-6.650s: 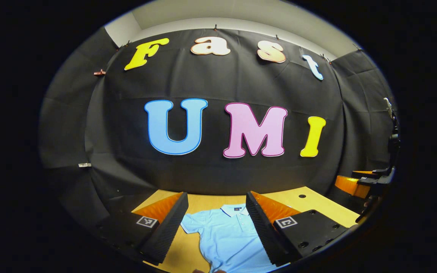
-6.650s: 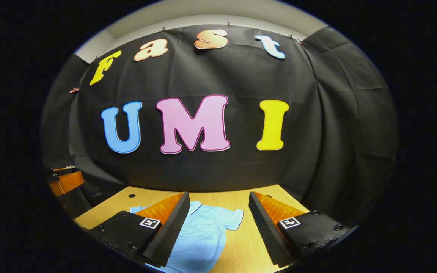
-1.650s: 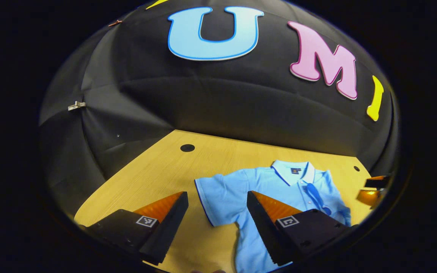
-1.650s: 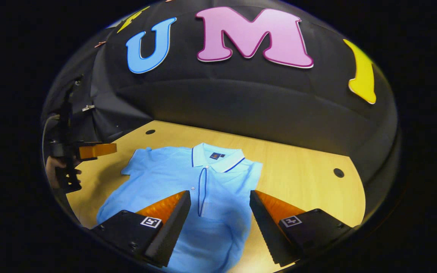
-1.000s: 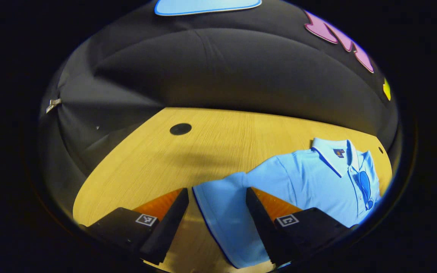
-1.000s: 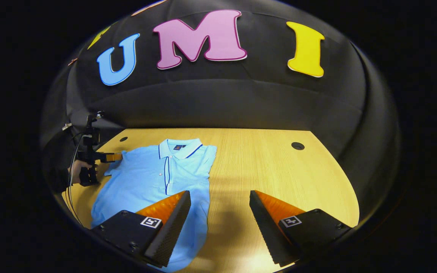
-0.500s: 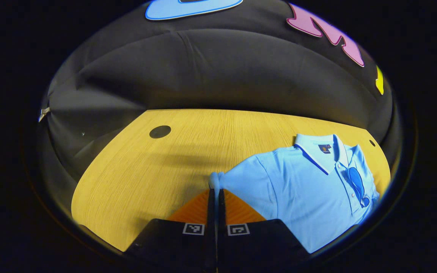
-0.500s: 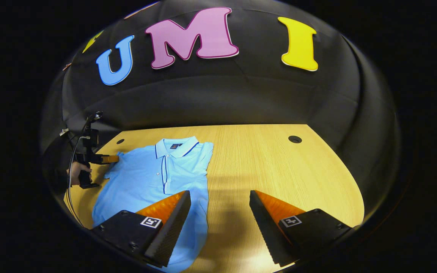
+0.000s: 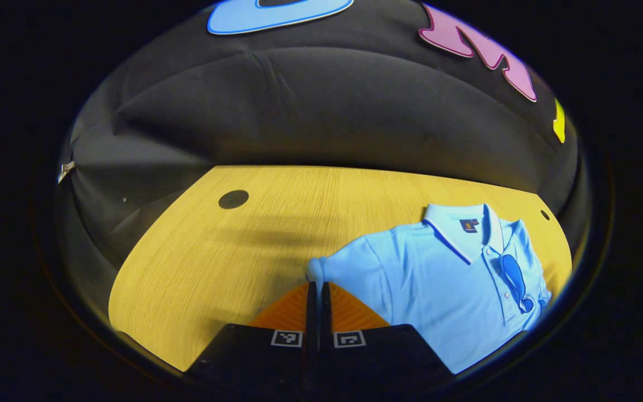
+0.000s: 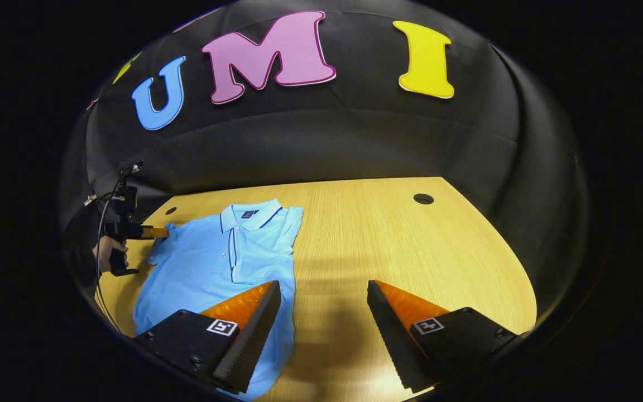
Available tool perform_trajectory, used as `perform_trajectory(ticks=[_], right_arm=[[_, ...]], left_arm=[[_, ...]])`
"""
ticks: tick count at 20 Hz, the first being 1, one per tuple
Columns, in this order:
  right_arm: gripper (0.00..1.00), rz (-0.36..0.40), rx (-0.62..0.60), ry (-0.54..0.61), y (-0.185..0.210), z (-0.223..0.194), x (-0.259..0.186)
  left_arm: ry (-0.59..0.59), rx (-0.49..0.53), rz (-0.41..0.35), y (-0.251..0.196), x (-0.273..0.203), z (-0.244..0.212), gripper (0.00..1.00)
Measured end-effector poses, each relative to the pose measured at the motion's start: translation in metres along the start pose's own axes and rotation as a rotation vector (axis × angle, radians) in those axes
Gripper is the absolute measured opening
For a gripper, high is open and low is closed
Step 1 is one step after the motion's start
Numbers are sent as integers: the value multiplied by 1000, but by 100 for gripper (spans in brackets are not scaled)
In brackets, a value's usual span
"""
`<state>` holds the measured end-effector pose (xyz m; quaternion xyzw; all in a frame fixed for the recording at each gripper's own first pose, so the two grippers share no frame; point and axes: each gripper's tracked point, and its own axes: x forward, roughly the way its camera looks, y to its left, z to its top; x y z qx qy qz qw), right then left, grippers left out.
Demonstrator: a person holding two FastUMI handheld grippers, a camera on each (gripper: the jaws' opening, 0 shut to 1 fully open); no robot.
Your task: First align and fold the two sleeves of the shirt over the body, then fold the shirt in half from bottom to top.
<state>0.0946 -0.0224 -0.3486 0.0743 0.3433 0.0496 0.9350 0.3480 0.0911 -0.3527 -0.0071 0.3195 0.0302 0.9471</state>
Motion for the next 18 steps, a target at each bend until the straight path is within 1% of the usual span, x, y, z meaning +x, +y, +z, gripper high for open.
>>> perform_trajectory(ticks=[4, 10, 14, 18], right_arm=[[98, 0, -8, 3, -4, 0, -4], [97, -2, 0, 7, -6, 2, -8], [98, 7, -14, 15, -2, 0, -9], [97, 20, -27, 16, 4, 0, -11]], left_arm=[[-34, 18, -50, -31, -12, 24, 6], [-79, 67, -171, -100, -34, 49, 6], [-74, 74, -261, -150, -45, 45, 6], [-40, 65, -328, -187, -51, 31, 6]])
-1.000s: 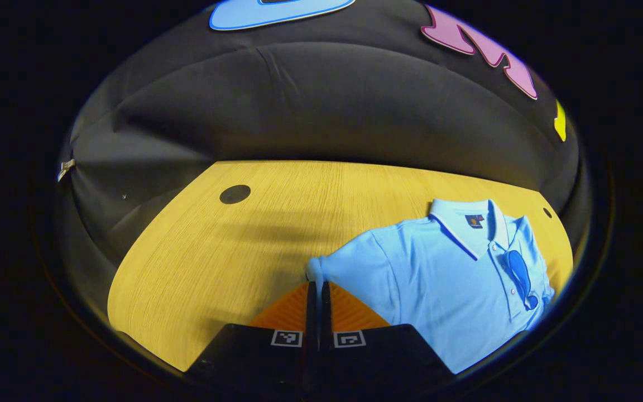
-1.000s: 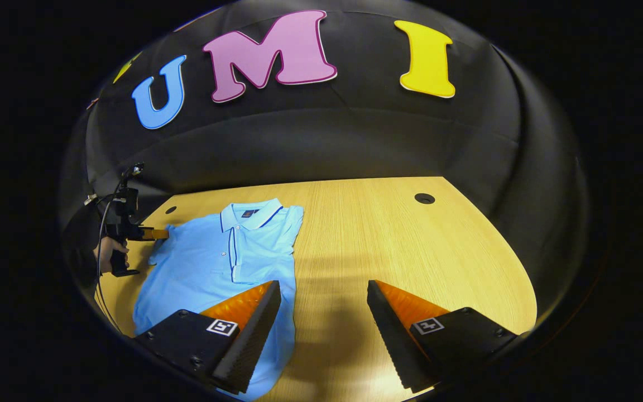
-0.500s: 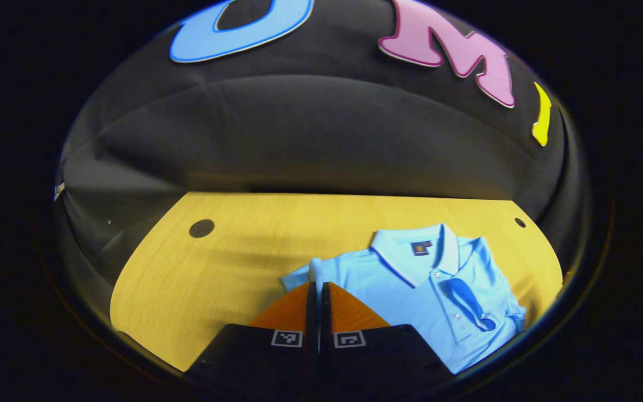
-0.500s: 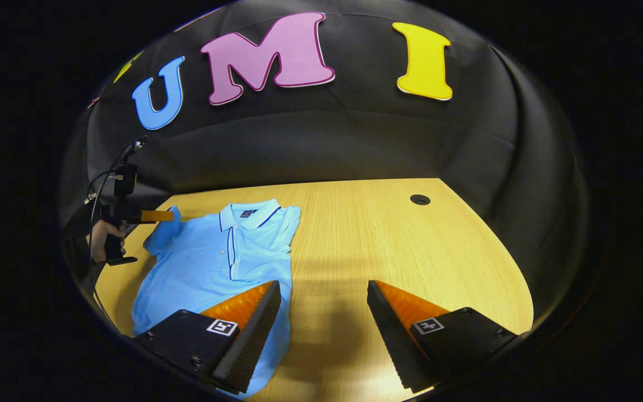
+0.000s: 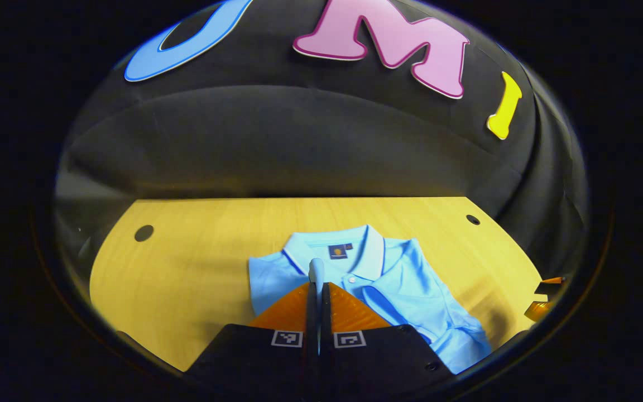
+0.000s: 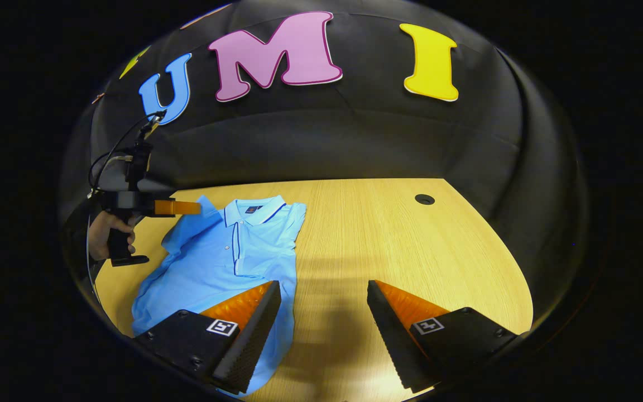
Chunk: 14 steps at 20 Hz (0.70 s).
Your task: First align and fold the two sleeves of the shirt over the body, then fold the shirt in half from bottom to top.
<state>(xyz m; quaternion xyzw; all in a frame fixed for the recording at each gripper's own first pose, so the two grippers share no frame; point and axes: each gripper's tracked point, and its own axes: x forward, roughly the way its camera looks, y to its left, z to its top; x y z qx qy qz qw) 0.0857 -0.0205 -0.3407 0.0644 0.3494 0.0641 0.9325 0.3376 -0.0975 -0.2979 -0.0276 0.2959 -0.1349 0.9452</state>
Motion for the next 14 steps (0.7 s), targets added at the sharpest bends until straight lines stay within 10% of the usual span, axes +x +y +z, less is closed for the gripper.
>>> perform_trajectory(ticks=[5, 10, 14], right_arm=[[98, 5, 16, 8, 7, -6, -6], [97, -3, 38, 16, 16, -14, -20], [97, 1, 47, 29, 33, -24, -39]], left_arm=[[22, -58, -89, -37, -5, -17, 14], [36, -71, -131, -43, -44, -47, 89], [-7, -58, -69, -23, -99, -63, 97]])
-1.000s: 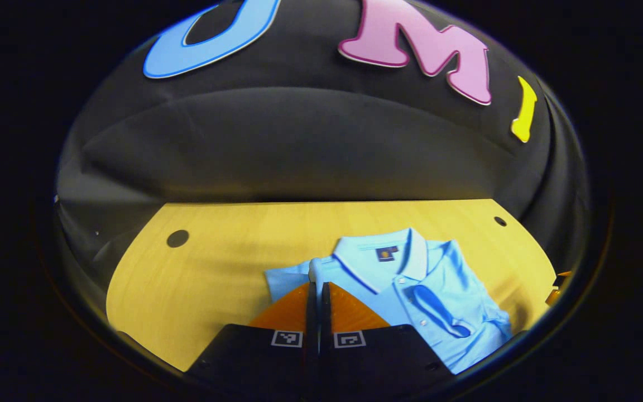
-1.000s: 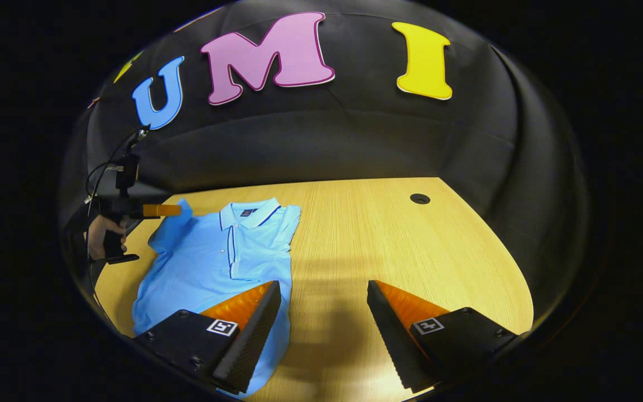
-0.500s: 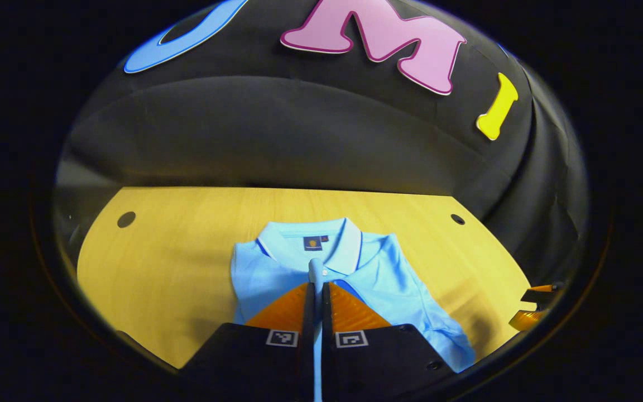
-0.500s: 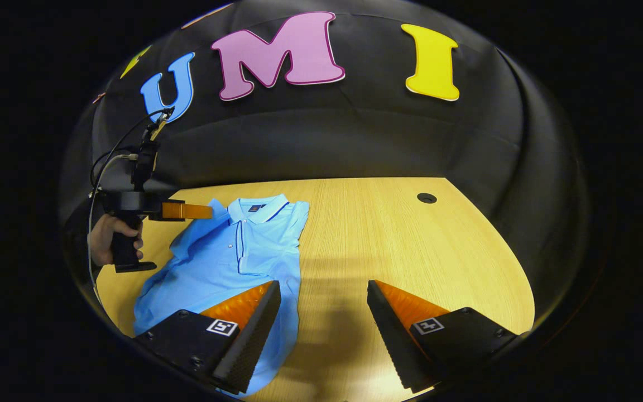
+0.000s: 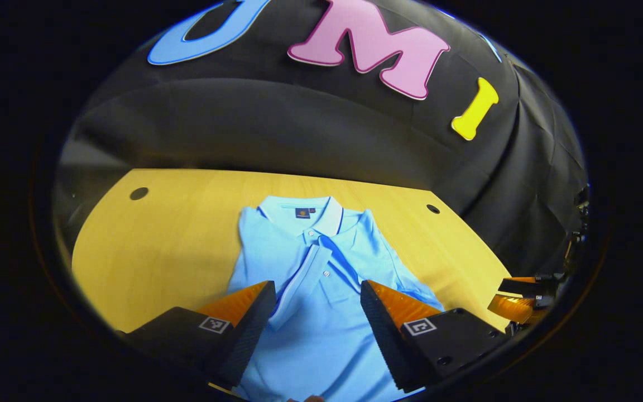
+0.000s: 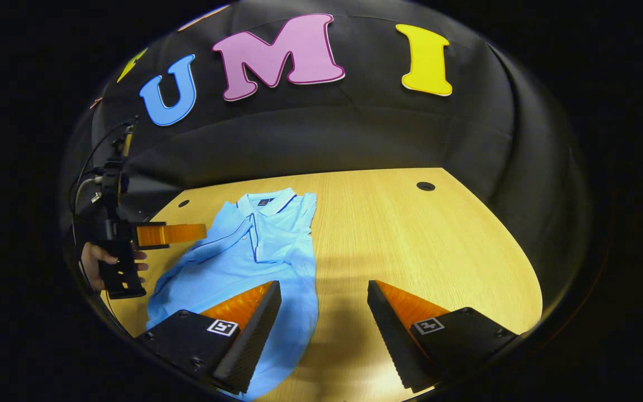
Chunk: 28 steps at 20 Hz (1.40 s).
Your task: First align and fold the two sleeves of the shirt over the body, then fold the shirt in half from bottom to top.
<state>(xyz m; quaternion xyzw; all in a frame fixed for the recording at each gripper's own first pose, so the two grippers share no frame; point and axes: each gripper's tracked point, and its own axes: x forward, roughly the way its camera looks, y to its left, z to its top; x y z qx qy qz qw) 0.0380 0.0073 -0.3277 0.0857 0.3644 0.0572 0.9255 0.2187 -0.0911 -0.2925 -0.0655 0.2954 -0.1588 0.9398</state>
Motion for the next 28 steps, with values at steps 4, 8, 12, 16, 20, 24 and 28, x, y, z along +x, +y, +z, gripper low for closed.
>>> perform_trajectory(ticks=[4, 8, 12, 16, 20, 24, 28], right_arm=[[98, 4, 5, 20, 21, -17, -23], [97, -1, 37, 67, 38, -48, -42], [99, 5, 56, 123, 61, -82, -63], [99, 12, 34, 179, 83, -115, -81], [99, 3, 24, 236, 97, -145, -99], [99, -13, 25, 282, 102, -169, -114], [99, -20, 28, 319, 105, -187, -115]], left_arm=[[-10, 22, 49, 13, -66, -23, 98], [22, 50, 70, 19, -123, -60, 97], [90, 35, 90, 24, -163, -115, 98], [168, -15, 78, 20, -185, -165, 98], [214, -30, 97, 18, -199, -199, 98], [235, -10, 136, 14, -204, -221, 98], [273, 2, 176, 10, -205, -245, 92]])
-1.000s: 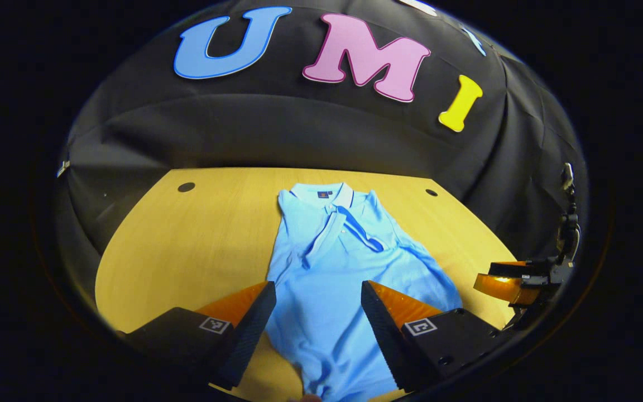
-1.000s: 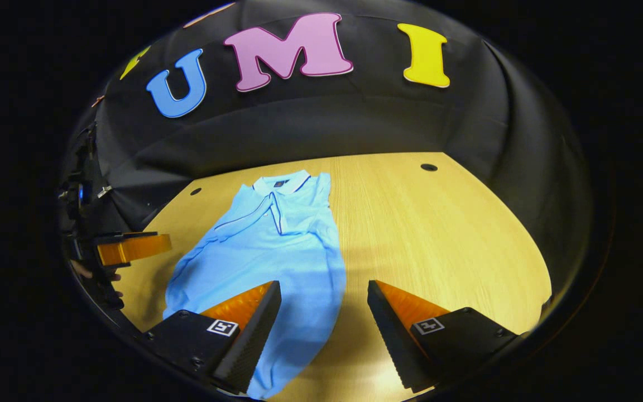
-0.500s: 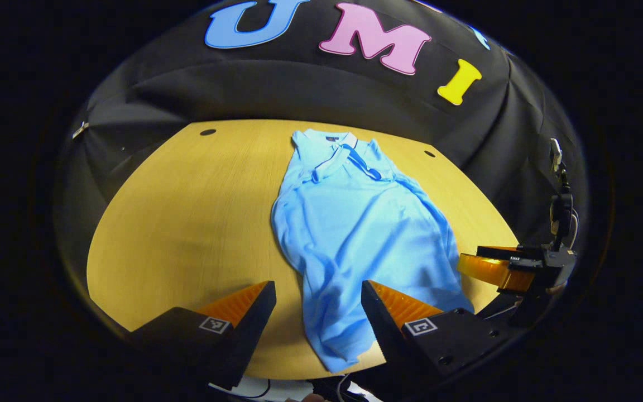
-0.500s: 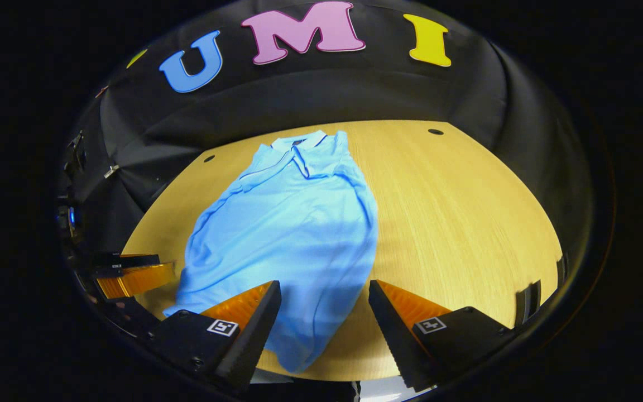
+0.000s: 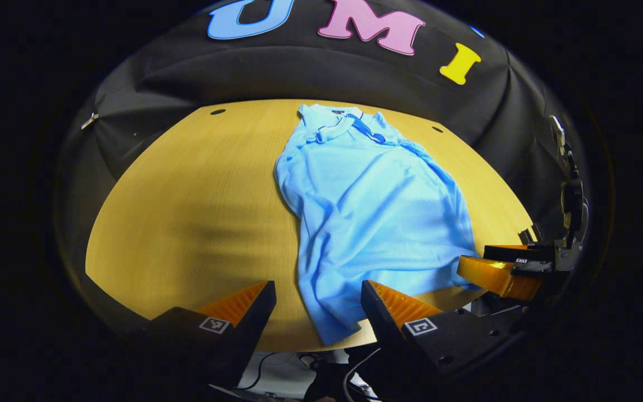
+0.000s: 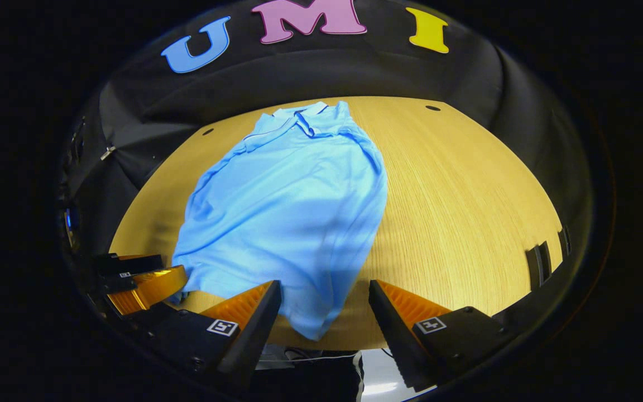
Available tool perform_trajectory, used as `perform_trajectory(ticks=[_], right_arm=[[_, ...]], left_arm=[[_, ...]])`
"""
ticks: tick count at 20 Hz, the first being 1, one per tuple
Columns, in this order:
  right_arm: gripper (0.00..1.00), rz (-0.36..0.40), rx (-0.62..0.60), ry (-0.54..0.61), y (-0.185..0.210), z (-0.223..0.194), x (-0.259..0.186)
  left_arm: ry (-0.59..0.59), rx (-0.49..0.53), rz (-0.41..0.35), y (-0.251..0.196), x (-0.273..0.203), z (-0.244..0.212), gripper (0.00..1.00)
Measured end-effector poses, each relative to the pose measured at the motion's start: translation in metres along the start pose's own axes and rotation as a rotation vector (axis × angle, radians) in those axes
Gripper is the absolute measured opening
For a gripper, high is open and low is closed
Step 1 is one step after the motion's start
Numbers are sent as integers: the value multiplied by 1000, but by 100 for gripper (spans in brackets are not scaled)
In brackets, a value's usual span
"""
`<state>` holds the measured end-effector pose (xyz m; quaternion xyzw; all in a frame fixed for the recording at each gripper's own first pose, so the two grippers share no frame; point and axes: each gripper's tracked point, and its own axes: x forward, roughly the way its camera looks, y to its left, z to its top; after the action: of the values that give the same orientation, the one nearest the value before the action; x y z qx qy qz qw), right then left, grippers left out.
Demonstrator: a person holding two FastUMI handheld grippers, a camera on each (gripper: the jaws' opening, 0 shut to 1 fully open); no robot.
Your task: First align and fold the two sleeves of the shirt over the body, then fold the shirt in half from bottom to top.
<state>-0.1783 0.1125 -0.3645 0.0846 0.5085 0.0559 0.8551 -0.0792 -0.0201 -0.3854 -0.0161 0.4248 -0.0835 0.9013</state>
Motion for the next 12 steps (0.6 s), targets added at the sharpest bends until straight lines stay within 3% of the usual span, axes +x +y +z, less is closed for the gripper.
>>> perform_trajectory(ticks=[2, 5, 7, 8, 9, 12], right_arm=[[100, -1, -8, -11, 3, 0, 2], [99, -18, -29, -10, 3, -3, 4], [79, -42, -34, -7, 0, -3, 4], [63, -49, -32, 2, -3, -2, 4], [58, -58, -26, -3, -5, 0, 7], [11, -34, 17, 5, -3, 1, 7]], left_arm=[[-17, 43, 30, 1, 2, -3, 99], [-27, 107, 51, -3, 4, -9, 96], [-31, 100, 48, -10, 6, -7, 78], [-34, 97, 51, -13, 7, -7, 65], [-41, 97, 48, -15, 8, -6, 52], [-55, 71, 20, -23, 10, -2, 16]])
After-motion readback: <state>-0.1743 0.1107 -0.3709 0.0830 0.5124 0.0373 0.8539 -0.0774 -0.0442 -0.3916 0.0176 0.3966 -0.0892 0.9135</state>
